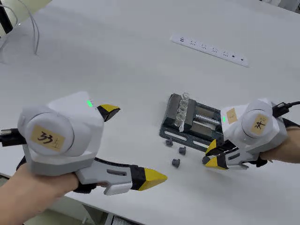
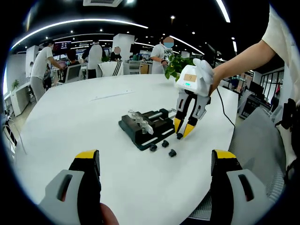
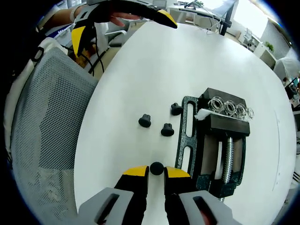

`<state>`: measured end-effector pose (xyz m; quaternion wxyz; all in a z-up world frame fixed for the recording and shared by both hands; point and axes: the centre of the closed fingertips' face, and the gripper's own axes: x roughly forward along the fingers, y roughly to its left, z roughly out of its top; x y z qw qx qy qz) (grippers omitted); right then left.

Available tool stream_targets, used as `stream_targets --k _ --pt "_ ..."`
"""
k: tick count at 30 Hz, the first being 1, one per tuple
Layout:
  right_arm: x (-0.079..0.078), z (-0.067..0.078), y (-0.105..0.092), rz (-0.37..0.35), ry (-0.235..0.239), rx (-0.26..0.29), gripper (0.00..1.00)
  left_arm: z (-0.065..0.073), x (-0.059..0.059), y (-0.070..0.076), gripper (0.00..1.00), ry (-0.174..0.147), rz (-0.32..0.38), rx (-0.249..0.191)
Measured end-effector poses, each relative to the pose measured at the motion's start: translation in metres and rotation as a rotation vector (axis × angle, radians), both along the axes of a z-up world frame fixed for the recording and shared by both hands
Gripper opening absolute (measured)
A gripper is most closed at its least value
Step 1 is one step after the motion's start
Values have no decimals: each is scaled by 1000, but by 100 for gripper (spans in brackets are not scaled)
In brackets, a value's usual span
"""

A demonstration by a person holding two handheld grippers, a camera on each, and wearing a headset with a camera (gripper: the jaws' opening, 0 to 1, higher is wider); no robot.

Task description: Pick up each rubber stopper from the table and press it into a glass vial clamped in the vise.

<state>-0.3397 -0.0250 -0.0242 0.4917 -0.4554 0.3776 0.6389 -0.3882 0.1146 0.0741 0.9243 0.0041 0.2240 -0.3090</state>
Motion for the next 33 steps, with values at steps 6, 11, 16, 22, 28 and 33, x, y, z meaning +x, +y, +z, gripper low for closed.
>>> stream_targets --k 6,11,16,22,28,33 --pt "-2 -1 -3 9 1 -7 11 1 0 0 99 0 5 -4" --pt "-3 -1 -2 14 -5 -10 11 0 0 0 98 0 7 -6" --pt "-2 -2 -1 22 -11 -14 10 -1 0 1 98 3 10 -8" --pt "-1 -3 -1 24 -9 -18 8 -3 0 3 98 6 12 -10" --pt "0 -2 0 24 -9 -13 8 -4 0 2 98 8 11 -11" --pt "3 8 2 2 6 0 7 -4 2 1 98 7 9 -10"
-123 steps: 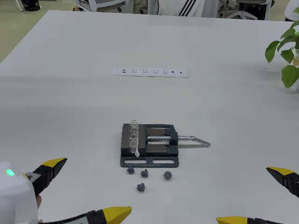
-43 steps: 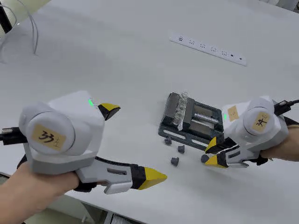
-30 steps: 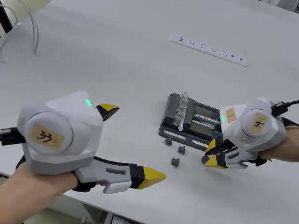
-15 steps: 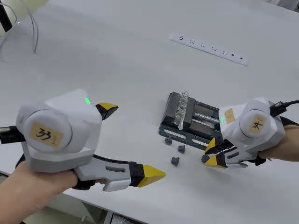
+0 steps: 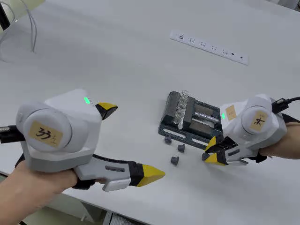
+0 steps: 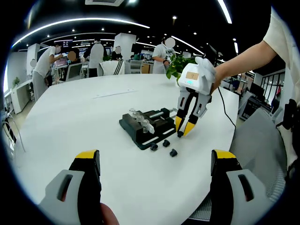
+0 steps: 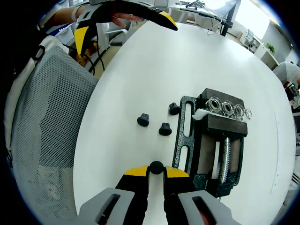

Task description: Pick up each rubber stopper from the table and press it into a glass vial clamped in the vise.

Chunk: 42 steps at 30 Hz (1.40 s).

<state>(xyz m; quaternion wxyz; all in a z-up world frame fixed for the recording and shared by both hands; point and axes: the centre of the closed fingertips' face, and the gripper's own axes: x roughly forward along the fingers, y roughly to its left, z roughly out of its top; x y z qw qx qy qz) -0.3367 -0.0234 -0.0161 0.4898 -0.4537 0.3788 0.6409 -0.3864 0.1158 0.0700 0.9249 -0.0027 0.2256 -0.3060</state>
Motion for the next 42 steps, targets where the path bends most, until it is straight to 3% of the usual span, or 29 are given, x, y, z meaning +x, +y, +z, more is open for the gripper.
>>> stream_targets --k 3,6,7,9,20,23,27,42 --pt "4 11 5 -24 23 20 7 0 1 0 98 -1 -3 3" --pt "10 30 19 -40 38 72 7 -1 3 1 98 -2 -2 5" --pt "14 38 26 -60 44 108 7 -1 3 3 98 -2 -2 5" --pt "23 48 30 -75 46 113 7 -2 4 4 98 -1 -1 7" --pt "67 85 58 -29 -31 131 6 -3 8 6 99 -2 -1 9" --pt "83 89 66 -7 -50 127 6 -2 10 6 99 -2 -3 9" --pt "93 91 75 20 -50 118 6 -2 10 5 99 2 -1 9" --pt "110 69 93 77 -36 72 6 -7 13 7 99 23 16 1"
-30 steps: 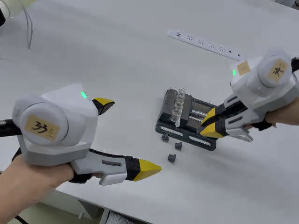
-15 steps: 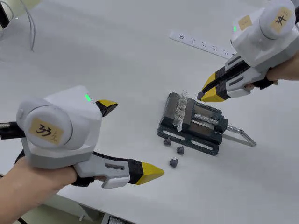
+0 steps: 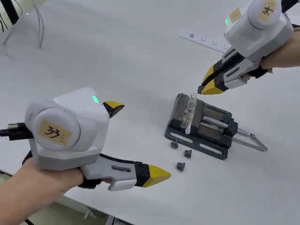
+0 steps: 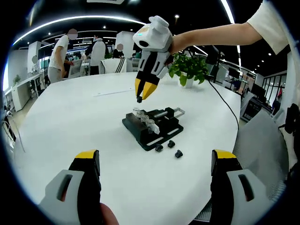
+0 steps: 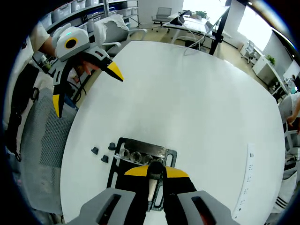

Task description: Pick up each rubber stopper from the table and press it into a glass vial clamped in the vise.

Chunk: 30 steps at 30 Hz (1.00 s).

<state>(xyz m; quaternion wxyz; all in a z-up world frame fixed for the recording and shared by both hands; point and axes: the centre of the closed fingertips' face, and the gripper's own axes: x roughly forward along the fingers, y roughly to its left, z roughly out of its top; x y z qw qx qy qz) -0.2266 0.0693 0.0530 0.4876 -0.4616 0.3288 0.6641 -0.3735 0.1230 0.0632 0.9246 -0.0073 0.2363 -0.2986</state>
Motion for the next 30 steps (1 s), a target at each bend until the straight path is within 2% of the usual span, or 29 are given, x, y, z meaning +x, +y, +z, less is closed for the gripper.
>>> stream_targets --k 2,13,17,23,30 --pt "4 -2 1 2 4 -2 6 0 1 0 99 0 4 -2" --pt "3 -10 2 18 19 -28 6 -4 4 -1 99 14 12 -9" --pt "0 -13 2 28 19 -38 6 -5 5 -1 99 17 14 -12" --pt "6 -19 3 35 9 -48 6 -6 5 2 99 21 20 -13" --pt "7 -20 4 40 9 -52 6 -9 5 2 99 29 22 -17"
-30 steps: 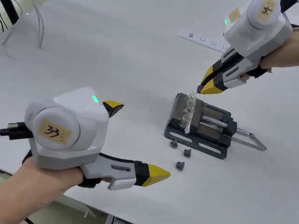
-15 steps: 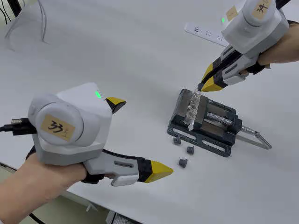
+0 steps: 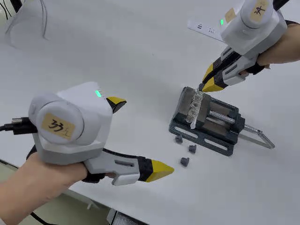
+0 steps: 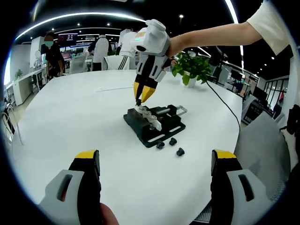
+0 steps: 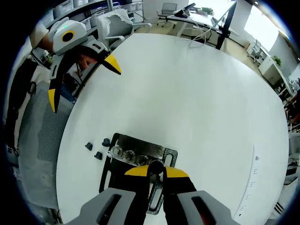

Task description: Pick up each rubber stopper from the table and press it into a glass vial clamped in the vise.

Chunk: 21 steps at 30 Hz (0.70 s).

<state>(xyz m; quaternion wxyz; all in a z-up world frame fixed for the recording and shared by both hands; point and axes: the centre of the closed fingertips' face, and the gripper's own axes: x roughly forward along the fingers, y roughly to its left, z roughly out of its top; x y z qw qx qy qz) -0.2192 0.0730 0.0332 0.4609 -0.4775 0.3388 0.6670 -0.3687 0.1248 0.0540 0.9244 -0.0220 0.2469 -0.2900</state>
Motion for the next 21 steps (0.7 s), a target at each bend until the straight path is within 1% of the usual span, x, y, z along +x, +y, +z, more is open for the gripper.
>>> stream_targets --k 4,7,10,12,14,15,17,21 --pt "0 -1 -1 3 -6 -6 5 -1 0 -1 99 1 -2 -3" --pt "1 -1 0 7 -20 -12 5 0 1 -3 99 -2 -3 -6" --pt "-3 -1 2 17 -35 -31 5 0 2 -3 99 -3 -3 -7" --pt "-1 -1 1 17 -44 -45 5 1 2 -3 99 -5 -3 -9" --pt "1 -2 1 3 -52 -60 4 0 3 -3 99 -5 -3 -10" --pt "-1 -1 0 -16 -54 -66 4 0 3 -3 99 -6 -4 -10" --pt "-2 -1 0 -28 -57 -67 4 0 3 -4 99 -6 -6 -11" --pt "-1 -2 -1 -86 -55 -57 4 0 3 -6 99 -8 -8 -13"
